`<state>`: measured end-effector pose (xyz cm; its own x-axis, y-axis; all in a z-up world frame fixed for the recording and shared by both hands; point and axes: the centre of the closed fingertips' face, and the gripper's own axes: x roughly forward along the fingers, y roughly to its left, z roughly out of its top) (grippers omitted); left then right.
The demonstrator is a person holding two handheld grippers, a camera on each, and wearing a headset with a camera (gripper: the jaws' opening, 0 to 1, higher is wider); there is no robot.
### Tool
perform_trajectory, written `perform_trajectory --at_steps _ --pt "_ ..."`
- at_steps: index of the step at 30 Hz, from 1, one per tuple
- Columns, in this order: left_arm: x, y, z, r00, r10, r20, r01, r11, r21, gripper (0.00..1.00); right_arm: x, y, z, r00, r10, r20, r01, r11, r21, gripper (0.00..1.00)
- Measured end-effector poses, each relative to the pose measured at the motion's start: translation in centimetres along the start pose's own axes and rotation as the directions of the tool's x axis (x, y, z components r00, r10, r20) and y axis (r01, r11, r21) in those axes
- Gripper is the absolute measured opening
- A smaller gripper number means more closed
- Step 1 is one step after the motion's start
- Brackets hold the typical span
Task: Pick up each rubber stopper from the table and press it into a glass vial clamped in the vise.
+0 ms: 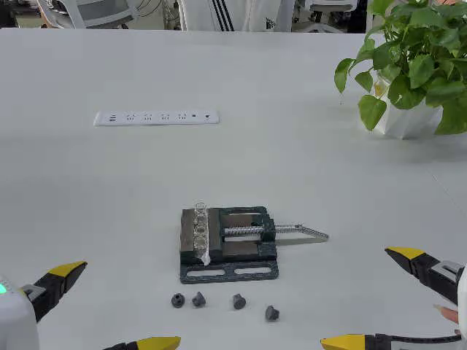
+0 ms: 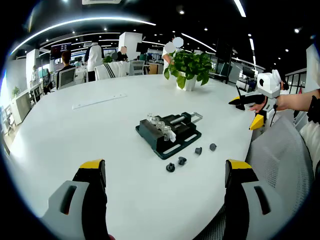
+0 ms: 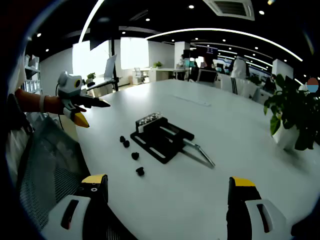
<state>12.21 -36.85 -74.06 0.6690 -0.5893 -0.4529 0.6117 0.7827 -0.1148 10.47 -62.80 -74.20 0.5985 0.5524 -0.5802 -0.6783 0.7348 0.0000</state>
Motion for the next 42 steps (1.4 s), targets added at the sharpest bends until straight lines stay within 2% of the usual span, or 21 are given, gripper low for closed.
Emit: perform_trajectory --at_steps 4,9,20,26,28,36,42 --pt "0.1 0.0 0.1 1.0000 0.001 0.003 -0.001 1.000 -0.003 0.99 0.1 0.1 -0.1 1.0000 0.006 -0.004 -0.006 1.000 -0.004 0.99" --pt "0.4 -0.2 0.0 0.9999 -0.005 -0.014 0.005 1.000 0.009 0.99 0.3 -0.2 -0.4 0.9998 0.010 -0.017 -0.010 1.000 -0.012 0.99" --pt "0.6 0.4 0.5 1.0000 -0.004 -0.007 0.004 1.000 0.014 0.99 0.3 -0.4 -0.9 0.9994 0.009 -0.034 -0.010 1.000 -0.015 0.99" --pt "0.4 1.1 0.6 1.0000 0.006 -0.006 -0.006 1.000 0.014 0.99 0.6 -0.3 -1.0 0.9992 0.013 -0.039 -0.014 1.000 -0.020 0.99" --pt "0.4 1.0 0.6 1.0000 0.006 -0.006 -0.006 1.000 0.016 0.99 0.7 -0.3 -1.2 0.9991 0.014 -0.040 -0.014 1.000 -0.018 0.99" --pt "0.2 1.1 0.3 0.9998 0.007 -0.017 -0.007 1.000 0.023 0.99 1.2 0.0 -2.1 0.9956 0.024 -0.090 -0.031 0.997 -0.075 0.99" --pt "0.0 1.0 0.2 0.9998 0.006 -0.017 -0.005 1.000 0.019 0.99 1.2 0.1 -2.2 0.9949 0.029 -0.097 -0.038 0.996 -0.084 0.99"
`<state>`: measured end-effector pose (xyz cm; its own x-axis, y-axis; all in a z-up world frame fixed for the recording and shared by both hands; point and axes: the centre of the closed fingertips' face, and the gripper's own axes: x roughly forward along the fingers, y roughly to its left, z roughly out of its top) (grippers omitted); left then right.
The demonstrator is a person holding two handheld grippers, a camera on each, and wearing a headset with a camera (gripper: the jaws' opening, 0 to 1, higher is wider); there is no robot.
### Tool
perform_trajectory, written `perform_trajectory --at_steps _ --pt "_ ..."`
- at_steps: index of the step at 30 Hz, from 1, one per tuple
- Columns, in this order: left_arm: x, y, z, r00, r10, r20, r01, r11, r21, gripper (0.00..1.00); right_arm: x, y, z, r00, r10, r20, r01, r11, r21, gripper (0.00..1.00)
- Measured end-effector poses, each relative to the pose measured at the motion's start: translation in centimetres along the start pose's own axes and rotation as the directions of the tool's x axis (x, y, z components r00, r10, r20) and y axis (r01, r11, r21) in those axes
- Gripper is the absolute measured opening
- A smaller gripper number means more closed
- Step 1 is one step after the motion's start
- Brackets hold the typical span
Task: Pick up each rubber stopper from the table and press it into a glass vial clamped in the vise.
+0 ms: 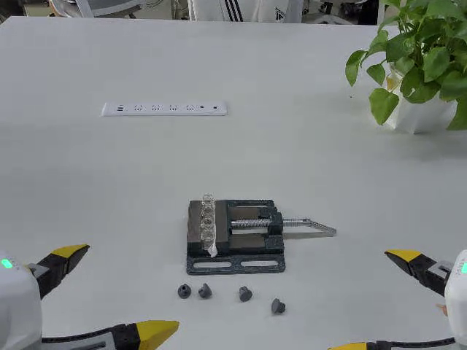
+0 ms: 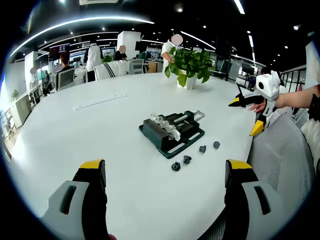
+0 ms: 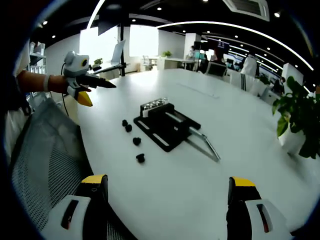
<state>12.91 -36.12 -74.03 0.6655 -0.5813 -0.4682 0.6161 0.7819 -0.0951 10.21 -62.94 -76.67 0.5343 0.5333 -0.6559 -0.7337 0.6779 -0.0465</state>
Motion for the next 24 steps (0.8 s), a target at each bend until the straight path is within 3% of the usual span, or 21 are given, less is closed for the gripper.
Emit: perform_trajectory --at_steps 18,24 --pt "-0.2 -0.8 -0.5 0.9999 -0.010 -0.008 0.010 1.000 -0.001 0.99 0.6 0.4 0.2 0.9992 0.029 -0.028 -0.031 0.998 -0.055 0.99" --pt "-0.1 -0.9 -0.6 0.9998 -0.015 -0.011 0.015 1.000 0.000 0.99 1.5 1.1 0.9 0.9951 0.074 -0.065 -0.083 0.986 -0.146 0.97"
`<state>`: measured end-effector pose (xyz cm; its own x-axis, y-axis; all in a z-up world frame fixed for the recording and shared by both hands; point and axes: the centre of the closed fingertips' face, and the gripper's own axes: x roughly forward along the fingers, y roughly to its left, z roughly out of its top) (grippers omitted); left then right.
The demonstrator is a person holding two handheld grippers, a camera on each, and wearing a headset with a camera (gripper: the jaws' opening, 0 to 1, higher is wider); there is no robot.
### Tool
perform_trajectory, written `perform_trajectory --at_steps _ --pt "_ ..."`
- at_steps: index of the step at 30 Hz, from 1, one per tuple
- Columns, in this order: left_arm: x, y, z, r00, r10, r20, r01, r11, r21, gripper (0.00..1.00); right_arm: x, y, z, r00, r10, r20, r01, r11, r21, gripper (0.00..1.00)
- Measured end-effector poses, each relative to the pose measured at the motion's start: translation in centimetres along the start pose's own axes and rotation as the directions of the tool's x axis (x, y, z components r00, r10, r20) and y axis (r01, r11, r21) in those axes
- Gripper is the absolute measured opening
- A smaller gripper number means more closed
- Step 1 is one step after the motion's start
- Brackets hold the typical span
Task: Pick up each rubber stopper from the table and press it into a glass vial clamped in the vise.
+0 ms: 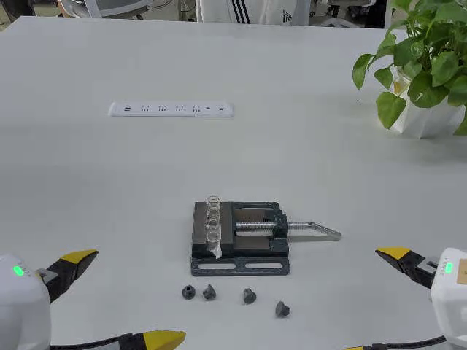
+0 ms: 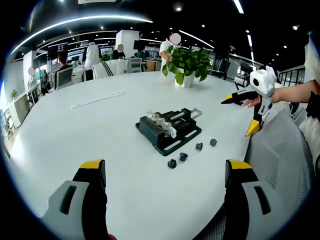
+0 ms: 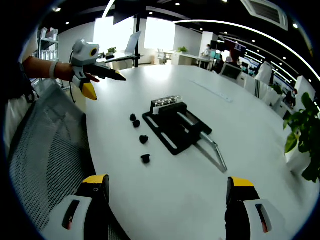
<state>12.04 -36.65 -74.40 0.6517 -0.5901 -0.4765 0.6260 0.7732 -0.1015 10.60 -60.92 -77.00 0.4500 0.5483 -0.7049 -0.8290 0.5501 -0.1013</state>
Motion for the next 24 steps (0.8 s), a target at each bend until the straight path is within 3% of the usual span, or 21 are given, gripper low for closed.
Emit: perform_trajectory --at_steps 6,12,15,24 --pt "0.0 -0.1 -0.2 1.0000 -0.007 -0.006 0.007 1.000 0.004 0.99 1.5 1.0 1.3 0.9964 0.078 -0.033 -0.081 0.991 -0.108 0.82" --pt "0.0 -0.5 -0.5 0.9999 -0.011 -0.009 0.011 1.000 -0.006 0.99 3.4 2.0 1.5 0.9852 0.145 -0.091 -0.159 0.972 -0.172 0.62" --pt "0.1 -0.7 -0.6 0.9999 -0.014 -0.010 0.014 1.000 -0.010 0.99 4.1 2.5 1.2 0.9782 0.165 -0.126 -0.188 0.963 -0.195 0.52" --pt "0.2 -1.2 -1.0 0.9996 -0.023 -0.018 0.022 1.000 -0.017 0.99 5.7 3.5 0.6 0.9652 0.203 -0.165 -0.236 0.948 -0.214 0.29"
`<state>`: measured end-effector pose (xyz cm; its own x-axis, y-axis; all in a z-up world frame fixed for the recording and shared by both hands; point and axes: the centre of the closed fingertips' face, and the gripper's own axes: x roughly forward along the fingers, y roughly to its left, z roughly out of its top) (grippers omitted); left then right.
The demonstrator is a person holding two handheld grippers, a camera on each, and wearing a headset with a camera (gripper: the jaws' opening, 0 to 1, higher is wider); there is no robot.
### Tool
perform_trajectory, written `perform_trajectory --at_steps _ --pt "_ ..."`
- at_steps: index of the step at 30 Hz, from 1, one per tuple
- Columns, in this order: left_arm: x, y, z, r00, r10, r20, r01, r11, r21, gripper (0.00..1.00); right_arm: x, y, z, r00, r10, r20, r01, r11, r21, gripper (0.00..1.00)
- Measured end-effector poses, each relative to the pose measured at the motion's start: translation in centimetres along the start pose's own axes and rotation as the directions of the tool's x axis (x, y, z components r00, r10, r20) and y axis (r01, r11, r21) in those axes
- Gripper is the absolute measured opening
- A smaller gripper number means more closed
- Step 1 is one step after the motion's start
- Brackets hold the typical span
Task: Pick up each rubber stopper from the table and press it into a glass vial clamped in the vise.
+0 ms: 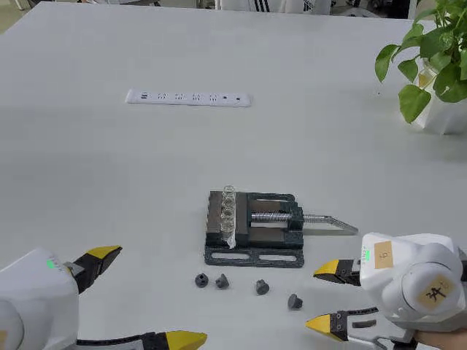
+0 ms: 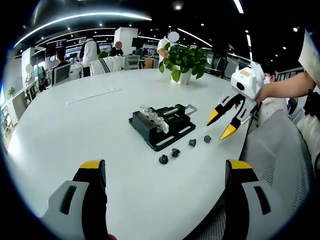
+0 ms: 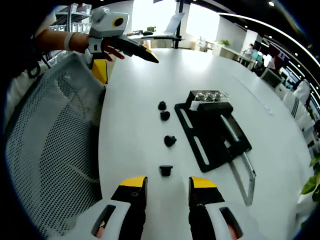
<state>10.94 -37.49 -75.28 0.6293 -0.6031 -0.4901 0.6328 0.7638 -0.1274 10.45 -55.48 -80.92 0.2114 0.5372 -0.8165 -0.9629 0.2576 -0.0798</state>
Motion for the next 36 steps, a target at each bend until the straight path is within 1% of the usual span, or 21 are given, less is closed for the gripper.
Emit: perform_trajectory --at_steps 3,8,14,22,29,32,34,36 --pt "0.0 -0.1 0.0 1.0000 -0.001 0.000 0.001 1.000 -0.003 0.99 0.5 0.2 0.0 0.9999 0.011 -0.001 -0.011 1.000 -0.005 0.24" --pt "0.0 -0.1 -0.2 1.0000 -0.001 -0.003 0.001 1.000 -0.005 0.99 1.3 -0.1 -0.2 0.9999 0.011 -0.002 -0.011 1.000 0.007 0.19" --pt "-0.1 -0.2 -0.4 1.0000 -0.002 -0.005 0.002 1.000 -0.009 0.99 1.7 0.0 -0.2 0.9998 0.020 -0.004 -0.020 1.000 0.005 0.11" --pt "-0.2 -0.1 -0.7 1.0000 0.000 -0.003 0.000 1.000 -0.022 0.99 2.2 0.2 -0.2 0.9996 0.024 -0.015 -0.024 1.000 -0.017 0.05" --pt "-0.2 -0.1 -0.7 1.0000 0.002 0.004 -0.002 0.999 -0.036 0.99 2.1 0.1 -0.1 0.9997 0.019 -0.012 -0.020 1.000 -0.015 0.04" --pt "-0.2 -0.2 -0.5 0.9999 0.002 0.014 -0.001 0.999 -0.046 0.99 2.0 0.0 0.0 0.9999 0.014 -0.003 -0.014 1.000 0.001 0.03" --pt "-0.3 -0.3 -0.3 0.9998 -0.003 0.020 0.004 0.999 -0.046 0.96 1.8 -0.2 0.0 0.9999 0.008 0.007 -0.008 1.000 0.017 0.03" --pt "-0.3 -0.3 -0.3 0.9997 -0.005 0.024 0.006 0.999 -0.049 0.97 1.4 -0.4 0.3 0.9997 0.005 0.023 -0.006 0.999 0.035 0.03"
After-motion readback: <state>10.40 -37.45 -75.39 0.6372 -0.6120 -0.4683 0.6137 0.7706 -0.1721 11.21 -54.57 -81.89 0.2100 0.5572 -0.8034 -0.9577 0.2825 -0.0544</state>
